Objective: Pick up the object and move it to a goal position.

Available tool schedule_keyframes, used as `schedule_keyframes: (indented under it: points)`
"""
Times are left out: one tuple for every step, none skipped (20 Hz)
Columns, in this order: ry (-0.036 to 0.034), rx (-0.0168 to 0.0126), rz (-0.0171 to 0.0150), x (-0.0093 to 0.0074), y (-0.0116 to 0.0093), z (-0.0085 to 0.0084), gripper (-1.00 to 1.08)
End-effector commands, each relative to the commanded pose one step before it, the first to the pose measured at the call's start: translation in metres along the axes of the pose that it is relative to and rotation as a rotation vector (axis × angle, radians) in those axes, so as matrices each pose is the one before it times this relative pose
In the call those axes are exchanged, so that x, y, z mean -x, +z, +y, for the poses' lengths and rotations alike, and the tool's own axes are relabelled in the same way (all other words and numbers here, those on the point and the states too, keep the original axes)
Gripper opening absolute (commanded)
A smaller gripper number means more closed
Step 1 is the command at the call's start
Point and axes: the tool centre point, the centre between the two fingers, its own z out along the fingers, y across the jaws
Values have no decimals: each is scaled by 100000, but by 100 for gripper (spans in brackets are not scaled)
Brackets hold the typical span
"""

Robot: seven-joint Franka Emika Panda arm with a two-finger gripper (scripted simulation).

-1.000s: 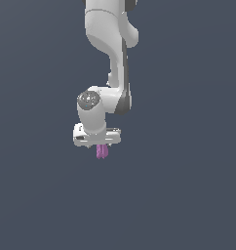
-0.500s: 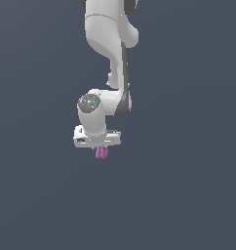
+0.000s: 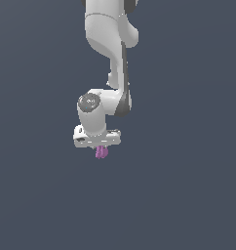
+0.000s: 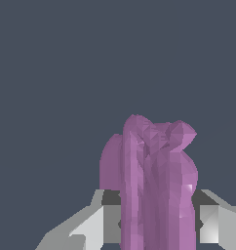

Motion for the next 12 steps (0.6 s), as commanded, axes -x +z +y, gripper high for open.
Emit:
schedule_keyframes:
  points:
    - [-3, 26, 113, -79, -602, 15, -100]
    - [0, 0, 0, -29, -371, 5, -100]
    - [0, 0, 0, -35, -438, 6, -100]
    - [0, 0, 0, -40, -504, 7, -100]
    - [0, 0, 0, -45, -568, 8, -100]
    - [0, 0, 0, -51, -630, 9, -100]
    - [0, 0, 0, -56, -691, 10, -100]
    - [0, 0, 0, -61, -749, 11, -100]
    - [0, 0, 0, -66, -806, 12, -100]
    - [0, 0, 0, -70, -861, 12, -100]
    - [14, -10, -67, -82, -872, 23, -100]
    - [0, 0, 0, -80, -966, 14, -100]
